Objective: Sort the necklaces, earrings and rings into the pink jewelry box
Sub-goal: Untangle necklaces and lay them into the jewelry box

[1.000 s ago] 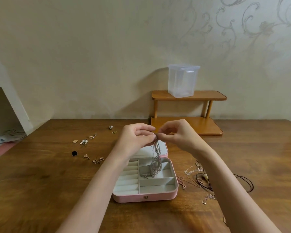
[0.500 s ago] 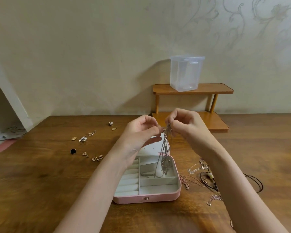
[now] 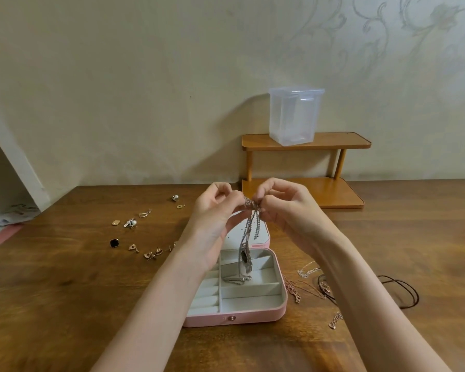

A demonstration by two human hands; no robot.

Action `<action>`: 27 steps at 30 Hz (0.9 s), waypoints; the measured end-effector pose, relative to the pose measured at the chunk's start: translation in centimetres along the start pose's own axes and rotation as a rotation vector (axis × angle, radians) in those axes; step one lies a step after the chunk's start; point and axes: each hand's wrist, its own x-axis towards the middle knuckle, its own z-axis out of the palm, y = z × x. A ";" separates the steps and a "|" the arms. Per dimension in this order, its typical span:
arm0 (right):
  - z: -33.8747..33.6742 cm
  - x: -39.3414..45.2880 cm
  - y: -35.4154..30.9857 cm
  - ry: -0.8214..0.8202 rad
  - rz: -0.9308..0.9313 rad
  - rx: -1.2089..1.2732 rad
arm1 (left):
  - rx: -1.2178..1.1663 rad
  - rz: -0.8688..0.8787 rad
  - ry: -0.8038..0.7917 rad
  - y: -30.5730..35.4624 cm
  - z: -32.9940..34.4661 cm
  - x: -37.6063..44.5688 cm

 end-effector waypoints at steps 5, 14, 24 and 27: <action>-0.3 -0.4 -0.5 -0.045 0.038 0.145 | -0.022 -0.011 0.014 -0.2 -0.4 0.2; -0.5 -0.3 -0.8 -0.046 0.093 0.173 | -0.225 -0.119 -0.001 0.2 -0.3 0.2; -0.3 -0.2 -0.3 0.009 -0.004 0.236 | 0.475 0.075 -0.043 -0.7 0.2 -0.3; -0.5 -0.2 -0.4 0.016 0.002 0.246 | 0.362 0.043 -0.003 -0.3 -0.1 -0.2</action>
